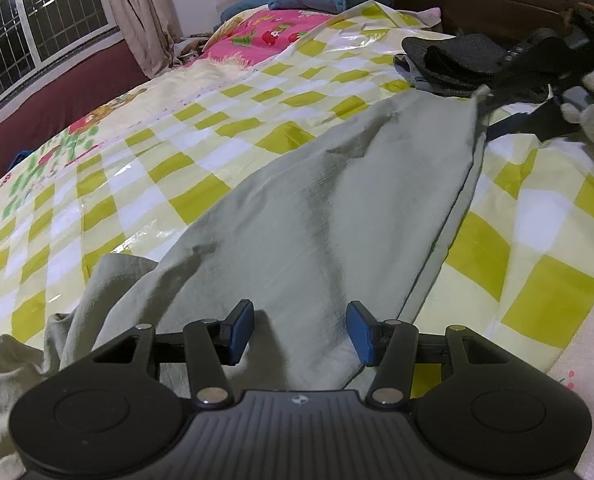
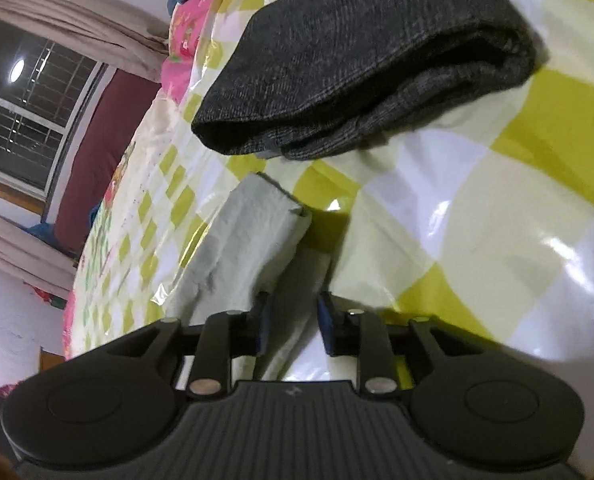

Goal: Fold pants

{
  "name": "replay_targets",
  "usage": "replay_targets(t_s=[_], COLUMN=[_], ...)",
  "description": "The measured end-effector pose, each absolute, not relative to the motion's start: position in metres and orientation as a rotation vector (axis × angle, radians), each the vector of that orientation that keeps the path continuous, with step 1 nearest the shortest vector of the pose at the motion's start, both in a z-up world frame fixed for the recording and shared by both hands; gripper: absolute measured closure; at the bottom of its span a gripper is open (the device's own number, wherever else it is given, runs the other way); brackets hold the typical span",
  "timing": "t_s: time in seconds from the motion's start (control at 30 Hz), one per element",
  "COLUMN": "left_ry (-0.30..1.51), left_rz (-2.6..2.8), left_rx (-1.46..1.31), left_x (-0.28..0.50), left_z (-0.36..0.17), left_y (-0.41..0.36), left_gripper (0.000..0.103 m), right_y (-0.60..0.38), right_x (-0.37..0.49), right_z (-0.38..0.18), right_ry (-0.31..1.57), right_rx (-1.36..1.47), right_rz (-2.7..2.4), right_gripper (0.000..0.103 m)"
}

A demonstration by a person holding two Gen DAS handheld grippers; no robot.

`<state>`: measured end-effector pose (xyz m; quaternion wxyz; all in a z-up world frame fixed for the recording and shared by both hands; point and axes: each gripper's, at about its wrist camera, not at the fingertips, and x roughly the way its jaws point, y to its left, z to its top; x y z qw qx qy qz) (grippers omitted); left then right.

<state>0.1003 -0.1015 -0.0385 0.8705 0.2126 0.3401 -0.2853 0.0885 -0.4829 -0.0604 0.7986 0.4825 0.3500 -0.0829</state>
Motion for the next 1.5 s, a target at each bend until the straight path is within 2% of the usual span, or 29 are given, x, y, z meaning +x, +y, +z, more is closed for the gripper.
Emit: replay_targets(t_s=[0.07,0.17,0.23,0.27,0.33,0.4,0.57,0.7,0.8,0.87,0.97,1.13,1.3,1.4,1.43,1.47,1.5], left_ry=[0.71,0.711,0.71,0.712,0.712,0.705,0.706,0.697,0.714,0.713,0.713,0.712,0.713,0.715,0.714,0.712,0.711], left_rz=[-0.598,-0.598,-0.599,-0.598,-0.6,-0.605,-0.659,-0.651,-0.658,-0.656,-0.653,-0.653,-0.656,-0.656,-0.656,-0.656,-0.654], left_rx=[0.449,0.446,0.445,0.444,0.444,0.445,0.444,0.493,0.474,0.48,0.479,0.476,0.474,0.464,0.462,0.461,0.461], left_x=[0.1,0.1,0.1,0.1,0.1,0.099,0.093,0.087,0.085,0.083,0.082,0.081,0.082,0.083,0.083,0.083,0.083], left_z=[-0.038,-0.038,-0.038,-0.038,-0.037,-0.035,-0.036,-0.045,-0.044,-0.044,-0.043,-0.043,-0.043,-0.044,-0.044,-0.044,-0.044], left_y=[-0.102,-0.102,-0.102,-0.102,-0.103,-0.104,-0.112,-0.121,-0.117,-0.115,-0.114,-0.114,-0.114,-0.113,-0.112,-0.112,-0.112], left_gripper=[0.038,0.038,0.038,0.038,0.038,0.038,0.038,0.038,0.037,0.037,0.036,0.036,0.036,0.035,0.035,0.035,0.035], right_y=[-0.476,-0.468,-0.469,-0.471,-0.477,-0.487,-0.499,-0.517,-0.523,-0.524,-0.525,-0.524,-0.512,-0.503,-0.503,-0.506,-0.508], right_x=[0.098,0.107,0.106,0.106,0.104,0.096,0.06,0.058,0.045,0.041,0.036,0.045,0.067,0.079,0.079,0.078,0.074], right_z=[-0.062,-0.06,-0.06,-0.062,-0.068,-0.073,-0.037,-0.068,-0.073,-0.075,-0.079,-0.074,-0.064,-0.059,-0.061,-0.066,-0.073], right_ry=[0.758,0.76,0.738,0.722,0.712,0.68,0.529,0.617,0.528,0.479,0.388,0.413,0.545,0.607,0.612,0.614,0.621], right_rx=[1.024,0.983,0.987,0.991,0.994,1.067,0.98,1.077,1.214,1.277,1.346,1.308,1.14,1.035,1.038,1.064,1.104], right_rz=[-0.169,-0.176,-0.184,-0.186,-0.21,-0.2,-0.208,-0.283,-0.256,-0.218,-0.174,-0.177,-0.256,-0.315,-0.322,-0.321,-0.31], right_gripper=[0.065,0.063,0.07,0.082,0.101,0.101,0.101,0.1,0.091,0.069,0.049,0.045,0.045,0.059,0.072,0.093,0.099])
